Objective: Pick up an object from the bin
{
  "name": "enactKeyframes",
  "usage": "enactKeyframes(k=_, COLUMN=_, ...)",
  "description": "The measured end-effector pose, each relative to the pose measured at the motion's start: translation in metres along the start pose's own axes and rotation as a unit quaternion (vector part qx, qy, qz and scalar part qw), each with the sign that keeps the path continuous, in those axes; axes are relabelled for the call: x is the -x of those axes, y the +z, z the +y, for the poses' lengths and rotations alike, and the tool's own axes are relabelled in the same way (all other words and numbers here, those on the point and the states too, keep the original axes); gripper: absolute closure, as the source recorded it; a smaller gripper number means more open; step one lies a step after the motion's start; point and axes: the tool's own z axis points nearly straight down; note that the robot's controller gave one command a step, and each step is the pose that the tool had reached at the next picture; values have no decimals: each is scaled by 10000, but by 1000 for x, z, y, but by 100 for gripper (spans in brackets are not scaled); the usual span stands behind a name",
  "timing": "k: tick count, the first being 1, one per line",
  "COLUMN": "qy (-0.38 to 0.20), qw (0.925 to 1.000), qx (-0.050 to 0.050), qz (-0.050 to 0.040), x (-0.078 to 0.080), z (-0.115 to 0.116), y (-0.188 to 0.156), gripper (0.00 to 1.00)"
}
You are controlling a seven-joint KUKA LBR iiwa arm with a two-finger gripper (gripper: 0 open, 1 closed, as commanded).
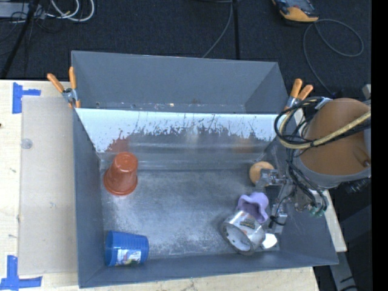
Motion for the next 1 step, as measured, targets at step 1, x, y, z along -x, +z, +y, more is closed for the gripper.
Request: enactKeyframes(k=1, qy=176, qw=9998, qx=6, qz=50, x=-1, z=4, y=36, gripper=0)
